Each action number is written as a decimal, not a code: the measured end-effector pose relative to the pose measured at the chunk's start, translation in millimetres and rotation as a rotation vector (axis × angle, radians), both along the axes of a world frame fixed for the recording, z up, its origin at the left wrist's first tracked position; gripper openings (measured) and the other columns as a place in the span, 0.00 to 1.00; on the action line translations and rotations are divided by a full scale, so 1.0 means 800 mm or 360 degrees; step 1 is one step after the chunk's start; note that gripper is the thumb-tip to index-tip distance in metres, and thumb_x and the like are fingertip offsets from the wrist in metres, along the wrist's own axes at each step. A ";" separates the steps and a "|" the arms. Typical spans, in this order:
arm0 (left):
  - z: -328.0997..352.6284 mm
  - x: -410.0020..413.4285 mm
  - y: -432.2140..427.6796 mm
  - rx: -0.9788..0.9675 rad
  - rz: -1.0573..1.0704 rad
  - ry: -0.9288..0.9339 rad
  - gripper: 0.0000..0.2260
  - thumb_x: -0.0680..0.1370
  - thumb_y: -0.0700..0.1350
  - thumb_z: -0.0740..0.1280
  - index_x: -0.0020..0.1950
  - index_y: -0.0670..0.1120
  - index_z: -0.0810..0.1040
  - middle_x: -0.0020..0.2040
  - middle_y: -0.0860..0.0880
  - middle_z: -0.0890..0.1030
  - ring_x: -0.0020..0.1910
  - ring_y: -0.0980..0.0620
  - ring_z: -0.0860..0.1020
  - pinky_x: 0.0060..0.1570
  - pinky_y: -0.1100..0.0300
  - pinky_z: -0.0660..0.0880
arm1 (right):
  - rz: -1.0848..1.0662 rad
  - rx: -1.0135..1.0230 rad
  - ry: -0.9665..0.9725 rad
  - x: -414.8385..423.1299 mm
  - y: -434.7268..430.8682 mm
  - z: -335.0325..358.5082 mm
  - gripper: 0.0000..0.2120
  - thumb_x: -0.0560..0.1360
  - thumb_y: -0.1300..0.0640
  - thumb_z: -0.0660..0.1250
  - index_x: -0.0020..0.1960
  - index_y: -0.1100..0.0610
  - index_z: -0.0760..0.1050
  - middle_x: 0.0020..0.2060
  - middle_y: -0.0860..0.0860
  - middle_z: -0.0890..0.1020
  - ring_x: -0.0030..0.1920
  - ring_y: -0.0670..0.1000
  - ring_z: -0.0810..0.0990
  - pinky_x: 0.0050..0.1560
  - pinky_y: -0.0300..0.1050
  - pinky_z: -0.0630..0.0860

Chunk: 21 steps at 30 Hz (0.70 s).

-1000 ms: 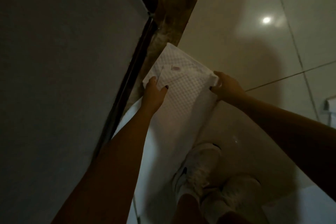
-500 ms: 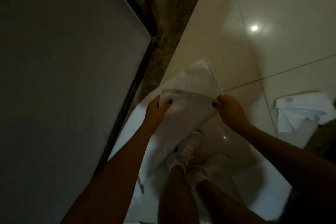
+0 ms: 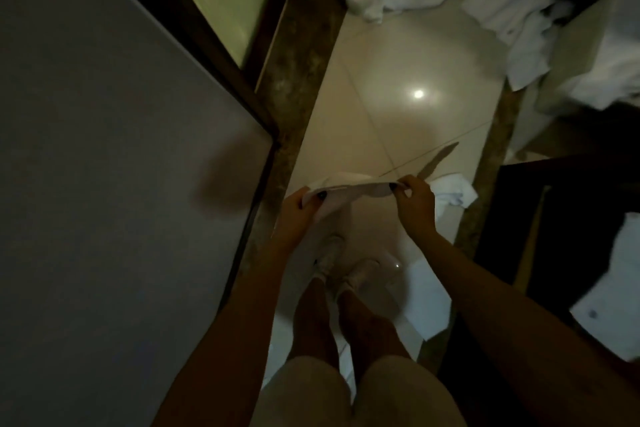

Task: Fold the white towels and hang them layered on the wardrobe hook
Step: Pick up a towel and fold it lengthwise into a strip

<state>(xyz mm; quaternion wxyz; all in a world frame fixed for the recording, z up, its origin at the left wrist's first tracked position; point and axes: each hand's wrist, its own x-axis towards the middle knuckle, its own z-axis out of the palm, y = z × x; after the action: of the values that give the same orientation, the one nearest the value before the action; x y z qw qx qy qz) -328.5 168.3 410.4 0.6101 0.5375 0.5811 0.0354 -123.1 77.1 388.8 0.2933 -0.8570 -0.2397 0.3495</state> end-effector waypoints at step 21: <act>0.308 0.256 -0.090 0.0707 -0.0968 -0.0615 0.16 0.81 0.51 0.64 0.39 0.41 0.78 0.37 0.42 0.76 0.40 0.52 0.74 0.40 0.58 0.68 | -0.0933 0.0499 -0.0077 0.104 -0.263 0.287 0.11 0.77 0.59 0.68 0.42 0.67 0.78 0.35 0.61 0.80 0.38 0.48 0.75 0.41 0.45 0.70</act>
<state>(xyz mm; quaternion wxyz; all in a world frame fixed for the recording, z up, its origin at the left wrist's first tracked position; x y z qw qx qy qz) -123.8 96.0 656.8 0.5599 0.7864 0.2491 0.0781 -39.7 -133.3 618.3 0.5039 -0.8420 -0.0406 0.1885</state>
